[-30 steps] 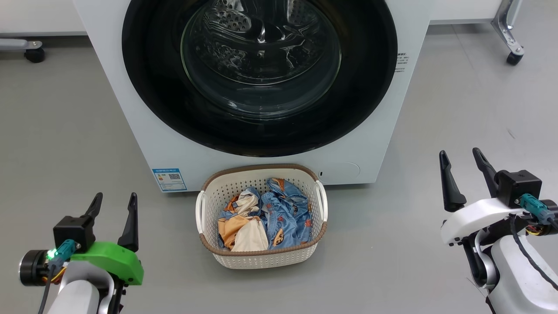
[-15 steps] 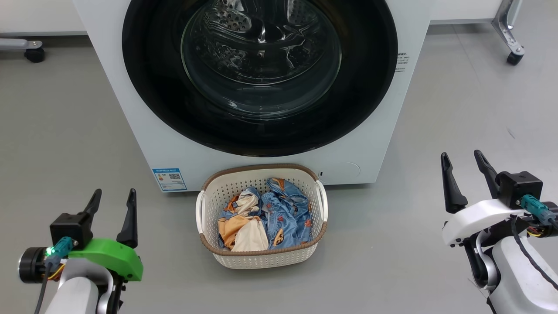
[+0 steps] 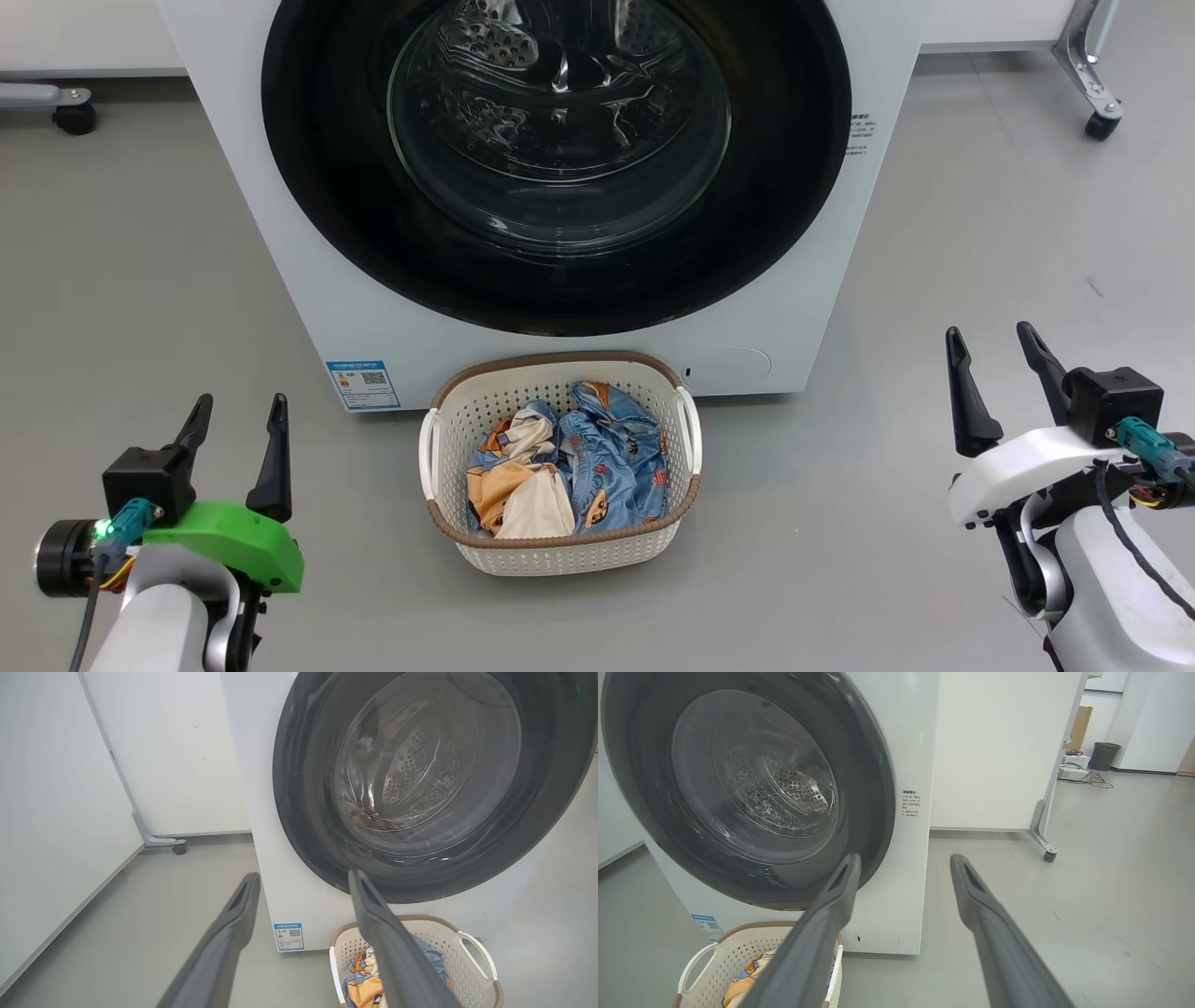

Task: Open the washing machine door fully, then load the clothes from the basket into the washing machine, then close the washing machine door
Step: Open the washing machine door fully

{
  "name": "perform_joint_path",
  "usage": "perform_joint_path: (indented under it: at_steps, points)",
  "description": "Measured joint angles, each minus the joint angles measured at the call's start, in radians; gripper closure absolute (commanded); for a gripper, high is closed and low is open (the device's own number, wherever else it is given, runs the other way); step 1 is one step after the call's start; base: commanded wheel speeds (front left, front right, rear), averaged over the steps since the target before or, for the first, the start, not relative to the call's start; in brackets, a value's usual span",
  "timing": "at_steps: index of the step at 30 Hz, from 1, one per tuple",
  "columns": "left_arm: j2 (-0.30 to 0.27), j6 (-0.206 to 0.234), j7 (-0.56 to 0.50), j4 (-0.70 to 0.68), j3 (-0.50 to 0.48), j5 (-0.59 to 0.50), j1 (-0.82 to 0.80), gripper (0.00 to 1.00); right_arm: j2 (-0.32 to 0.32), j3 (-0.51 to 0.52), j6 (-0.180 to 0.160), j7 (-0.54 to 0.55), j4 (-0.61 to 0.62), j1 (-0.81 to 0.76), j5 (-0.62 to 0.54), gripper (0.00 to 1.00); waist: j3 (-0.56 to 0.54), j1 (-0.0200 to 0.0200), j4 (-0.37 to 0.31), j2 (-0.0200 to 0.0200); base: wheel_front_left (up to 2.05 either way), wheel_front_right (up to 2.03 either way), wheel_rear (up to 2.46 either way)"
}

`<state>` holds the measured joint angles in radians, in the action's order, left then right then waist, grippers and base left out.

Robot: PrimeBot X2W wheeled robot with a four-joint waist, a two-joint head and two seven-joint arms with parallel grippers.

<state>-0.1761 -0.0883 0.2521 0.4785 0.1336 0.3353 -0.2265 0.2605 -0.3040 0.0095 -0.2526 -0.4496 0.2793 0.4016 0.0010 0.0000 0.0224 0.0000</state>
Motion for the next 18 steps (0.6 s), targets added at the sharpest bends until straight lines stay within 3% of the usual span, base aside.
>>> perform_joint_path:
  at_steps: [18]
  points:
    - [0.001, -0.009, 0.0, 0.003, -0.002, -0.012, 0.0, 0.0, 0.0, 0.008, 0.0, 0.0, 0.0, 0.0, -0.007, 0.0, -0.001, 0.0, 0.0, 0.0, 0.0, 0.0, 0.0]
